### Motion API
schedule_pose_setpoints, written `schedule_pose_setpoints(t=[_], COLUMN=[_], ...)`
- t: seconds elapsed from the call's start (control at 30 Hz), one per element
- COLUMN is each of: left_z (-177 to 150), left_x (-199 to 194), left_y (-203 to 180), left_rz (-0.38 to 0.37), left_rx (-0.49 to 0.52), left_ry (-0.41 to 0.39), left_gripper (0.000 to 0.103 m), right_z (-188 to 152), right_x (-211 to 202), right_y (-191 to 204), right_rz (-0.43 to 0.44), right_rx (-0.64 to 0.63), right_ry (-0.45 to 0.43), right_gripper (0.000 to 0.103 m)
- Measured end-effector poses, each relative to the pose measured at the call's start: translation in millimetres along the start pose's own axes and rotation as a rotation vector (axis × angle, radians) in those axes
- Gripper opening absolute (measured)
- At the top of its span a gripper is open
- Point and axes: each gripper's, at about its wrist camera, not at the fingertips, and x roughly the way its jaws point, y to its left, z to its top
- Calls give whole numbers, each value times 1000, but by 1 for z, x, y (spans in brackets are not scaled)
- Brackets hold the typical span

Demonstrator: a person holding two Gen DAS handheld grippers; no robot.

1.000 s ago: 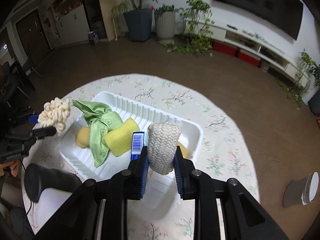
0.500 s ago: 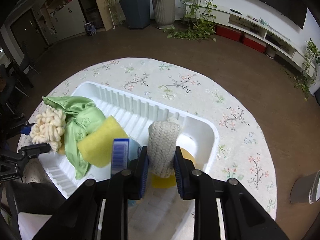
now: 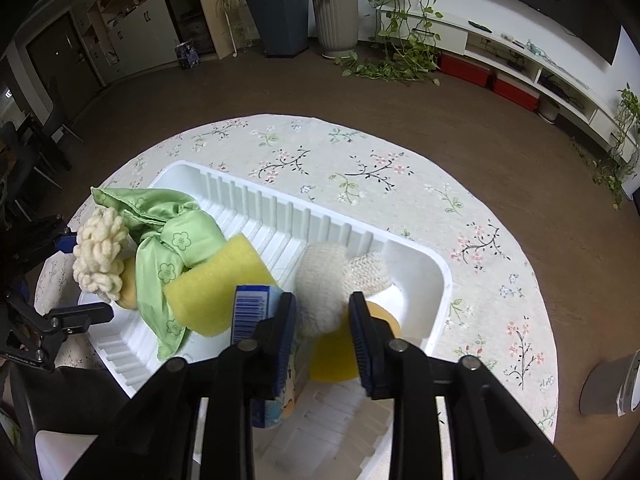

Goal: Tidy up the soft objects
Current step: 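Open both grippers to drop the loofah flower and knitted scrubber into the tray, then move both grippers back toward the tissue pack and yellow sponge on the table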

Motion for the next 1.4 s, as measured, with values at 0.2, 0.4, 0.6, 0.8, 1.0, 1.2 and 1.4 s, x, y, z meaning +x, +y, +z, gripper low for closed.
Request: schedule_pose_setpoints(t=[0.2,0.4,0.6,0.8,1.0,1.2,1.4], left_z=[-2,-4,-13,-17,-12,-13,-24], left_x=[-2,-5,-12,-17,-20,-28,-49], left_y=[2,1,6,9,13,24,37], left_rz=[0,-3,3,16,19,38,49], left_rx=[-5,-11,-19,-33,-52,-99,-173], left_ry=[-3,-16,-27,-36,-66,-96,-145], left_gripper=[77,77,77,77,90,103,103], right_z=[-5,-8,-11,-13,-13,-16,-30], right_x=[-4,-8,-16,-24,-33,-45,-69], right_y=[-5,-8,-13,-19,-22,-30,-45], right_rz=[2,3,5,7,0,-7,-30], right_rx=[17,30,47,74,89,110,159], right_ry=[-11,-20,-40,-56,-76,-108,-152], right_gripper=[41,41,44,50,63,96,103])
